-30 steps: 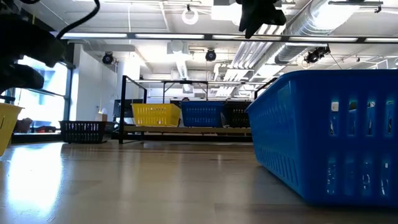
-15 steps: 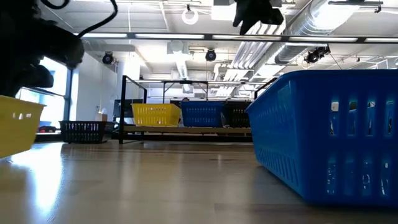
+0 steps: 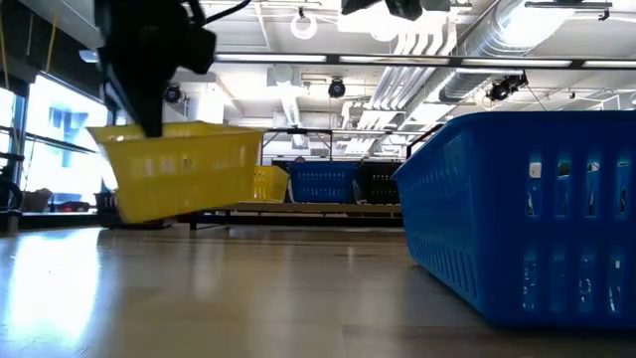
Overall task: Stack baskets on shelf by color
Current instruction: Stack the left yellow basket on top of the yellow basket on the shelf
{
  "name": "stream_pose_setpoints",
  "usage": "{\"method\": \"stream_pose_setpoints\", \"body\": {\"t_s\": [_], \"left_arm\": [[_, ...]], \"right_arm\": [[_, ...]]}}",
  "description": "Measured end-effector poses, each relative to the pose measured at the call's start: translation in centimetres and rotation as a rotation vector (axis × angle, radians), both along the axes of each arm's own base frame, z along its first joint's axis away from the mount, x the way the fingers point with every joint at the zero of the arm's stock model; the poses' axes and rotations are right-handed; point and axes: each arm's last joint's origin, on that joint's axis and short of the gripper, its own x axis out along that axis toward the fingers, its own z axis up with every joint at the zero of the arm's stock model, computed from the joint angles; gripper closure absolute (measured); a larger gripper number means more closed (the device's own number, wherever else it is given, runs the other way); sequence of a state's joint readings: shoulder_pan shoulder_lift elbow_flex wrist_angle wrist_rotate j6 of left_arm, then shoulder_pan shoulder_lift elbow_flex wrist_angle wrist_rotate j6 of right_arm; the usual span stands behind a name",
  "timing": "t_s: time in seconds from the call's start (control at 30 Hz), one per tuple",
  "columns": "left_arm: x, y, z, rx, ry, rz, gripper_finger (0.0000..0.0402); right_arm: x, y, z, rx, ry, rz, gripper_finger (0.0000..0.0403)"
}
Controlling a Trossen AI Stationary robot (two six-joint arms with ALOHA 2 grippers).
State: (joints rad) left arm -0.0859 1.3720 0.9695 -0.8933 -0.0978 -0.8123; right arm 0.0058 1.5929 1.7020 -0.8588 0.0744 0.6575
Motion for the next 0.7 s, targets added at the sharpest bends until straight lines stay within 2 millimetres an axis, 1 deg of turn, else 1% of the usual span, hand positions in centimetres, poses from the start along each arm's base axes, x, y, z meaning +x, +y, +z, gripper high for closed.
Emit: {"method": "stream_pose_setpoints", "body": {"t_s": [0.13,0.27,0.47,0.7], "left_arm": [[0.8,1.2,1.6,0.055,-0.054,0.025,0.0399],[1.3,2.6,3.1,0.13,-0.099,0.094,0.04],[1.7,4.2,4.8,0.211,-0.149,0.155,0.04],[2.0,5.4,6.6,0.248,-0.195,0.163,0.04]], "right_arm": [[0.1,0.4,0.1,-0.036,-0.014,-0.019,0.0285],[0.3,1.0,-0.1,-0.086,-0.006,-0.026,0.0285],[1.9,1.8,-2.1,-0.154,0.059,0.051,0.0285],[3.6,2.0,-4.4,-0.169,0.128,0.065,0.0285]]}}
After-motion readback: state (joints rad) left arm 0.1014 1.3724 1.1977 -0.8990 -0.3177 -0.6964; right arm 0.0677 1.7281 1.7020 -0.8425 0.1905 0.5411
